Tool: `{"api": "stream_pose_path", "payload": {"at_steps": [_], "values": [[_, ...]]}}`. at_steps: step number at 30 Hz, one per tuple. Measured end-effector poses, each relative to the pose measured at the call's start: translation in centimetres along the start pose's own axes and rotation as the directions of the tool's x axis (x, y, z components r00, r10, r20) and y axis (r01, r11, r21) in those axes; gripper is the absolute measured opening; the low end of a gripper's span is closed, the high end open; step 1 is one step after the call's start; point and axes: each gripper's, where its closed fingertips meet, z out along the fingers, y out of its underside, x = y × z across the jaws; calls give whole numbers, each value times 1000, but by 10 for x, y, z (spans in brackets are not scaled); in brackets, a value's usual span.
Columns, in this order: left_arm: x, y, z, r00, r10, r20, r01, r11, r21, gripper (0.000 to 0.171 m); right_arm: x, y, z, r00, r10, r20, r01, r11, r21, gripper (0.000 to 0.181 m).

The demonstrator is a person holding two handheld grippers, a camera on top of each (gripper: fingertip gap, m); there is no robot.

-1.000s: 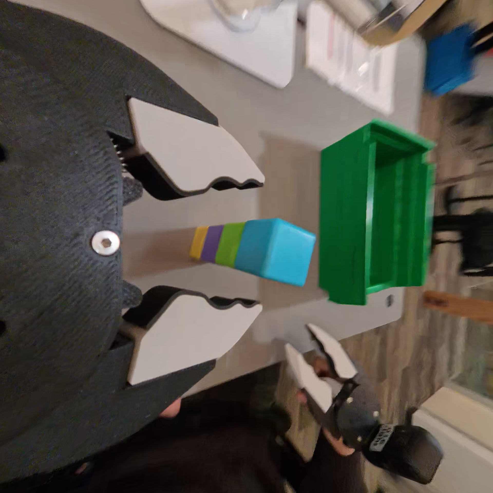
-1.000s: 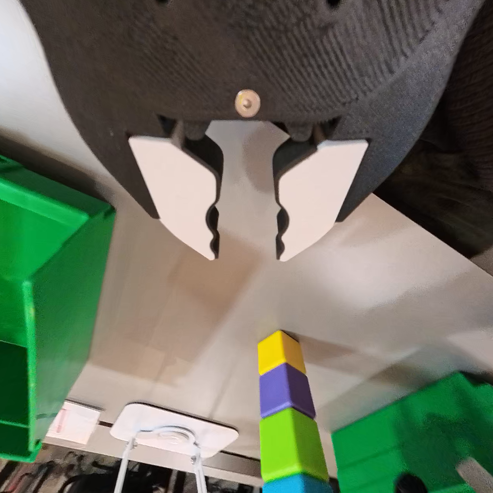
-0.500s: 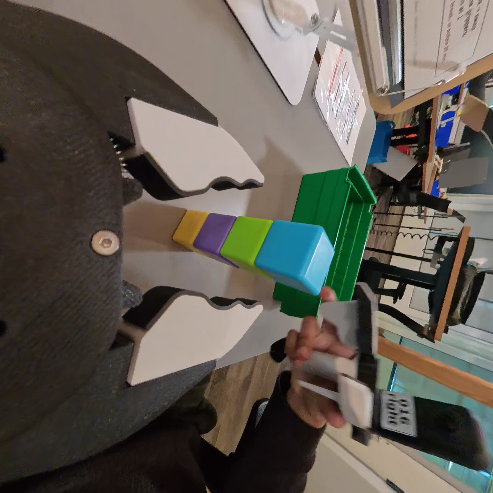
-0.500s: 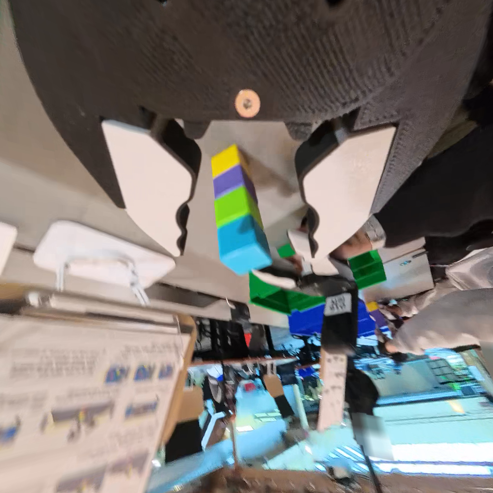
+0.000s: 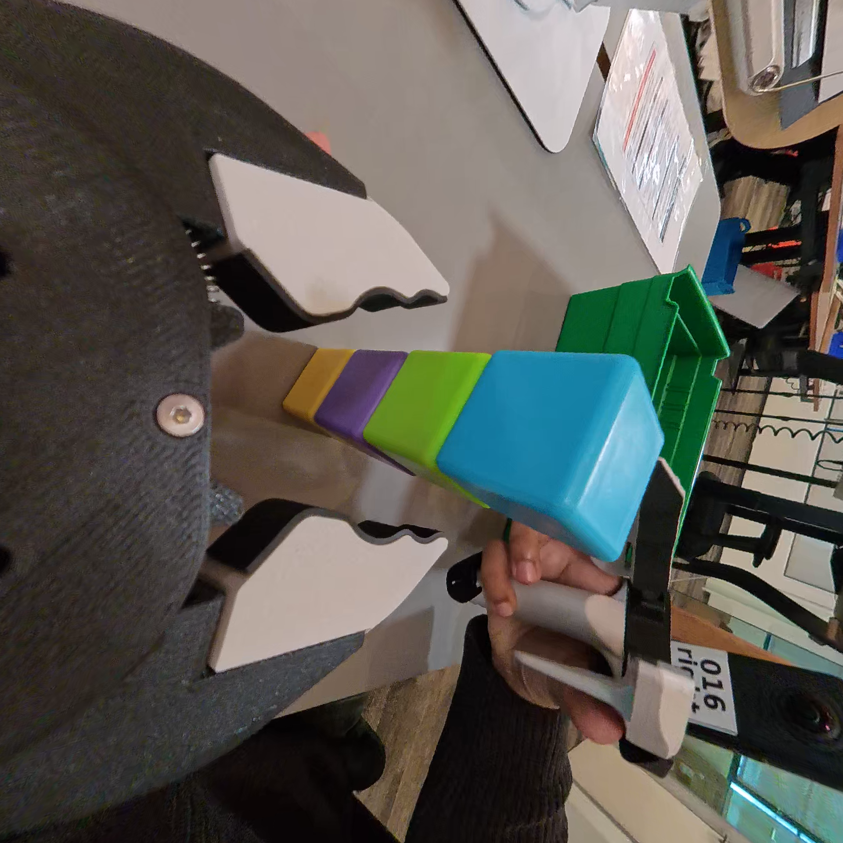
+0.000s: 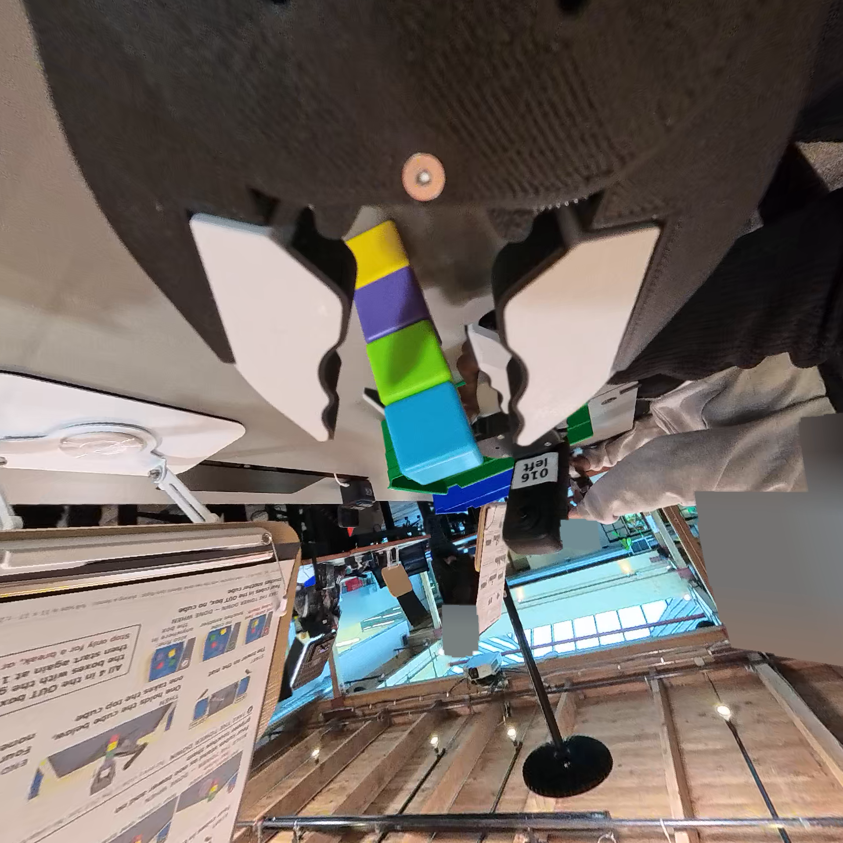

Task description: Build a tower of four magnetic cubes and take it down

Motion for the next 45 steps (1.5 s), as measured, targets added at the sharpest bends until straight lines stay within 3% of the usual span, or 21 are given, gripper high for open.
{"api": "stream_pose_path", "payload": {"at_steps": [6,13,19,25,38,45], "values": [[7,11,-5,996,-56,-68,55,998,-18,85,7,7,1,1000,-4,-6,4,1000,-5,69],[21,21,-9,995,-22,-97,16,998,-64,84,11,11,7,1000,6,2,-6,1000,-6,66],[20,22,-10,997,-24,-74,19,998,-64,84,11,8,6,1000,12,19,-12,1000,10,62],[10,6,-9,999,-23,24,22,999,32,85,0,14,7,995,36,89,-34,999,-19,57],[18,13,4,1000,-6,5,6,1000,-14,81,-3,30,10,997,22,76,-17,998,-64,58],[15,16,-1,999,-39,-16,39,999,-30,62,-5,33,10,995,34,93,-26,996,-85,56]]}}
